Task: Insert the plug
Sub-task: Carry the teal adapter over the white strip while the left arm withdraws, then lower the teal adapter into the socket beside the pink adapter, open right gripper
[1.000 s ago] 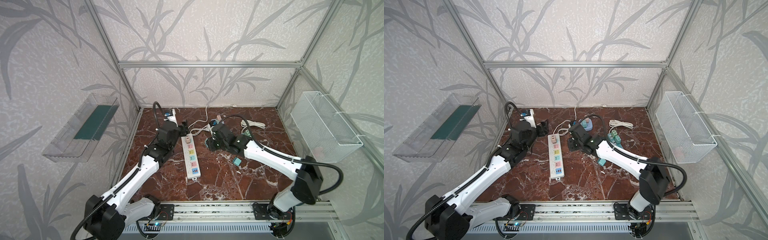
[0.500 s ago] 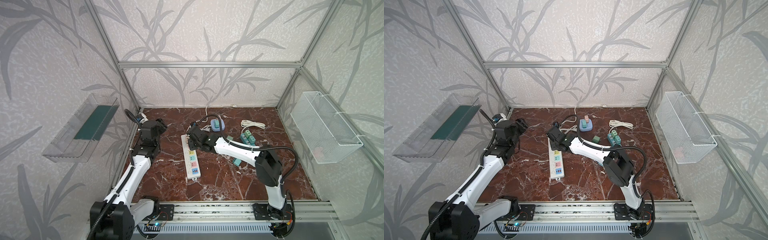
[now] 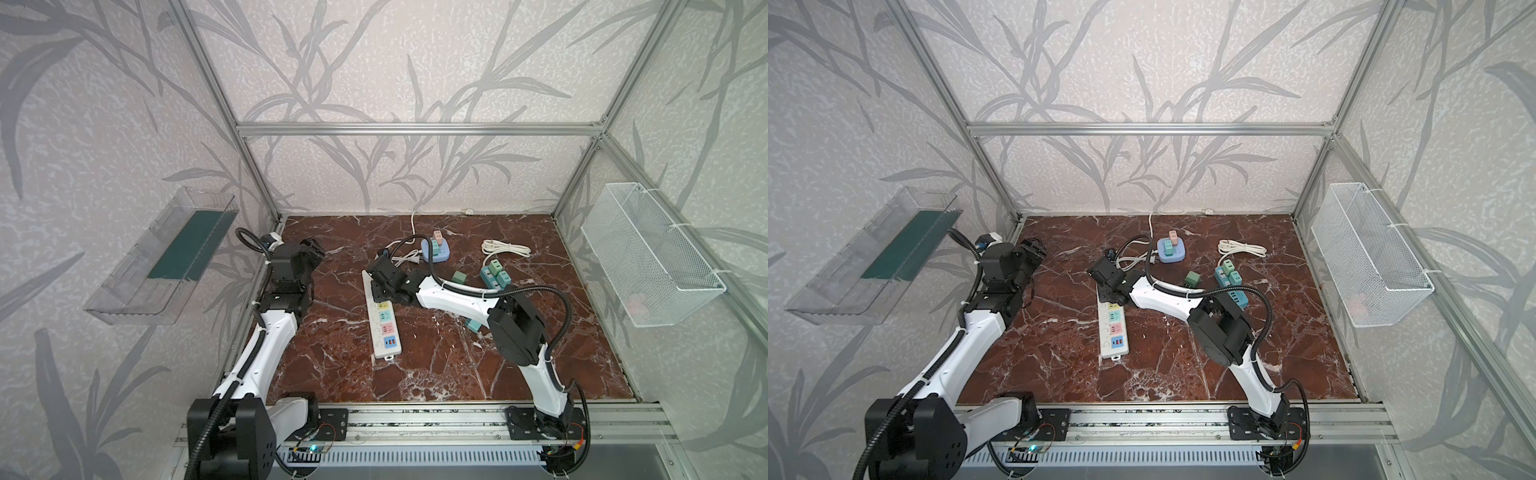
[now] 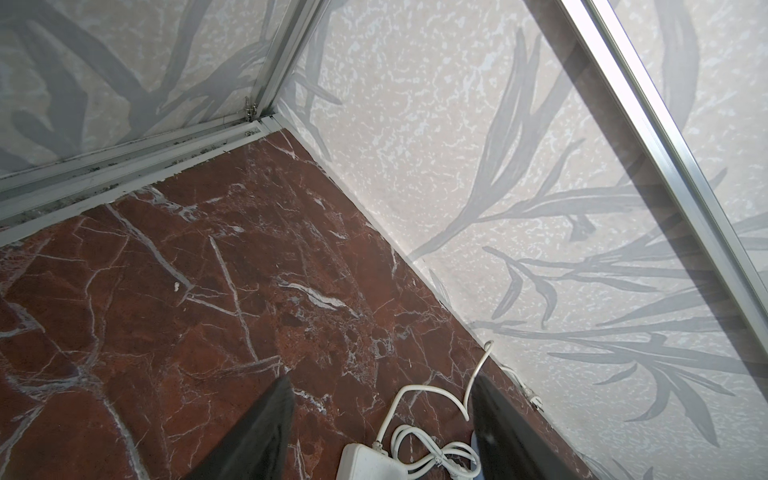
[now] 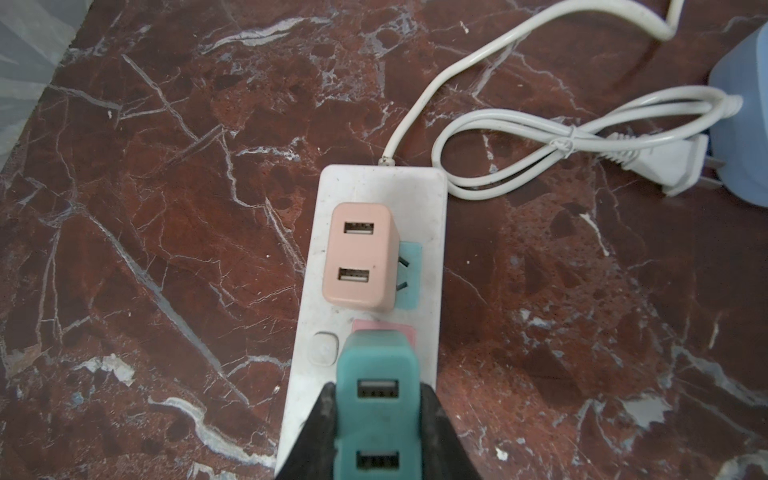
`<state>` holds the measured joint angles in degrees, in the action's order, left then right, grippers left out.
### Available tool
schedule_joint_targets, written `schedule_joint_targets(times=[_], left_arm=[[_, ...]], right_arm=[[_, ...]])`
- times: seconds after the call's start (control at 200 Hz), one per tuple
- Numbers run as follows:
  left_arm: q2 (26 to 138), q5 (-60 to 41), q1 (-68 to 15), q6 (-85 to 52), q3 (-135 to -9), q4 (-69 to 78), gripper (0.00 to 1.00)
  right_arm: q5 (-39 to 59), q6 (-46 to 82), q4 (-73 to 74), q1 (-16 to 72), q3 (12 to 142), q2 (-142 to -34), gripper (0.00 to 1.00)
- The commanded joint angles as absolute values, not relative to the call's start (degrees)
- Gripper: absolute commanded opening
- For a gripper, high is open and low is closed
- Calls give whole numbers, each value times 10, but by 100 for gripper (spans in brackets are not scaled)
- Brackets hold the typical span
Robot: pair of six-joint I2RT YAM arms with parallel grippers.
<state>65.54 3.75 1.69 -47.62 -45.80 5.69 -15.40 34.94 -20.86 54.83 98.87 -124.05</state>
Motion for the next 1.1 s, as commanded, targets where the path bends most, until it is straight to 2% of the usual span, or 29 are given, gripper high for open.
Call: schedule_joint_targets(times=[0.0, 0.615, 0.73, 0.84, 1.095], left_arm=[[660, 17, 25, -491, -455, 83, 68], [673, -27, 53, -531, -443, 117, 63], [678, -38, 57, -541, -443, 123, 62], [677, -34, 56, -541, -437, 127, 62], [682, -41, 60, -547, -436, 134, 61]], right_arm=[[-165, 378, -220, 551, 997, -1249, 0], [-178, 404, -313, 565, 1058, -1287, 0], [-205, 403, -335, 569, 1085, -1305, 0], [-234, 406, -323, 569, 1085, -1311, 0], [-232, 416, -319, 569, 1075, -1313, 0]])
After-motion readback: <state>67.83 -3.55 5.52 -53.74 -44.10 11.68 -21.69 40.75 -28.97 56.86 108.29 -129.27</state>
